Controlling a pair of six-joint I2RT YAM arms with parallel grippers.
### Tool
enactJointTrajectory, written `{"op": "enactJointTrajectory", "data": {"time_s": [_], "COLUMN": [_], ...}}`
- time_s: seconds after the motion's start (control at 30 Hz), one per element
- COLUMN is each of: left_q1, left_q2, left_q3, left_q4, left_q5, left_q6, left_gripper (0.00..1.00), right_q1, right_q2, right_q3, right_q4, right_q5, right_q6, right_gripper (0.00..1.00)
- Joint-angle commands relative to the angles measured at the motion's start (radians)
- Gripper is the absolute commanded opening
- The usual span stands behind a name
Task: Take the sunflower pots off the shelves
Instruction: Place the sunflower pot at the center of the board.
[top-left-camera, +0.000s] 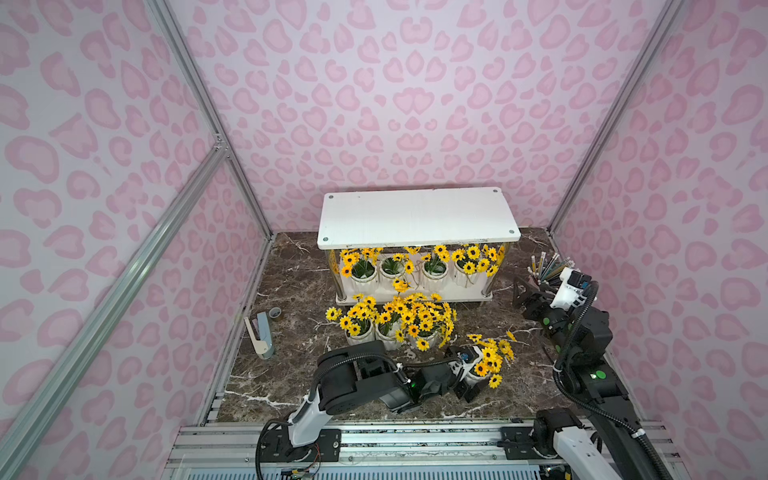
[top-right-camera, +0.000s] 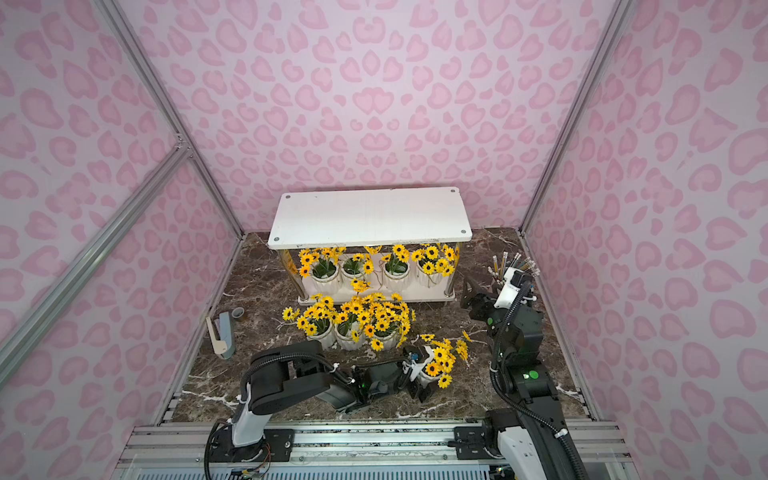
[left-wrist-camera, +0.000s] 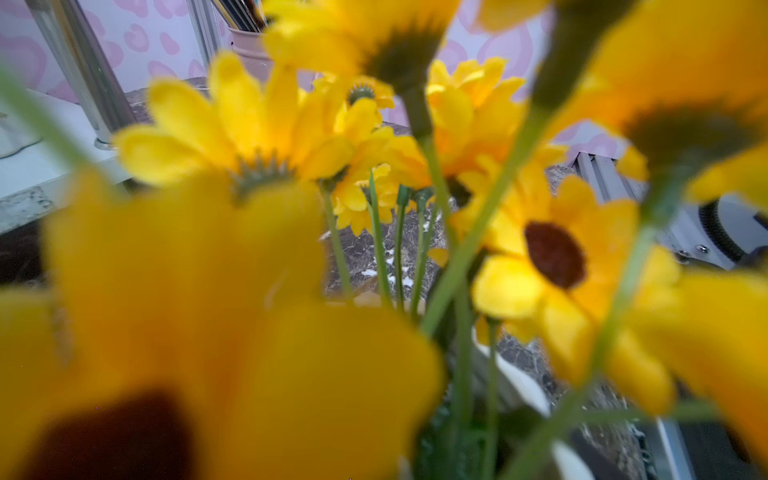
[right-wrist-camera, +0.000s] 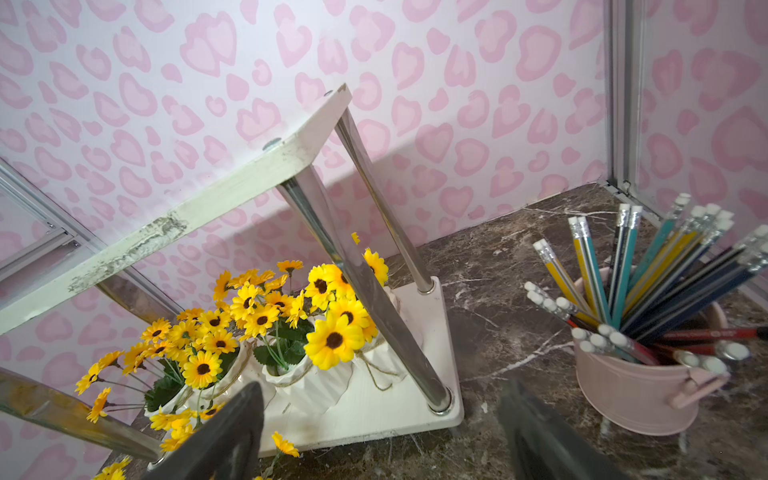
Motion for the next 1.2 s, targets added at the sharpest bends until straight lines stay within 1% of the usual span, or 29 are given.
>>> {"op": "enactJointTrajectory", "data": {"time_s": [0.0,0.03,0.13,0.23,0.27,0.3,0.63,0.83,0.97,1.03,1.17], "left_q1": [-0.010,-0.016,-0.019,-0.020,-0.020,-0.022,-0.026,-0.036,-0.053,-0.060,-0.089], "left_q2": [0.009,0.010,0.017,0.033,0.032,0.033,0.002,-0.108,-0.217,-0.279,-0.434], "left_q3": [0.003,0.002,-0.008,-0.011,-0.015,-0.015,-0.034,-0.089,-0.134,-0.160,-0.206], "left_q4": [0.017,0.015,0.028,0.033,0.040,0.042,0.036,0.001,-0.054,-0.096,-0.195], "left_q5": [-0.054,-0.061,-0.073,-0.079,-0.077,-0.076,-0.091,-0.125,-0.163,-0.181,-0.231], "left_q6": [0.004,0.005,-0.001,-0.005,-0.008,-0.012,-0.005,0.003,0.006,-0.001,-0.010], "left_gripper": [0.55,0.59,0.66,0.77,0.82,0.97,0.98,0.98,0.98,0.98,0.98], "right_q1": [0.001,0.002,0.002,0.001,0.002,0.002,0.010,0.017,0.031,0.036,0.046], "right_q2": [0.003,0.003,0.005,0.006,0.006,0.006,0.004,0.024,0.068,0.097,0.154], "right_q3": [0.004,0.006,0.013,0.016,0.016,0.019,0.041,0.073,0.114,0.145,0.208], "right_q4": [0.012,0.010,0.005,0.005,0.001,-0.002,-0.034,-0.101,-0.167,-0.211,-0.322], "right_q5": [-0.024,-0.031,-0.039,-0.060,-0.062,-0.063,-0.061,-0.015,0.038,0.060,0.085], "right_q6": [-0.014,-0.018,-0.023,-0.026,-0.028,-0.031,-0.037,-0.001,0.020,0.024,0.011], "right_gripper": [0.93,0.94,0.96,0.98,0.99,0.98,0.99,0.98,0.98,0.95,0.81]}}
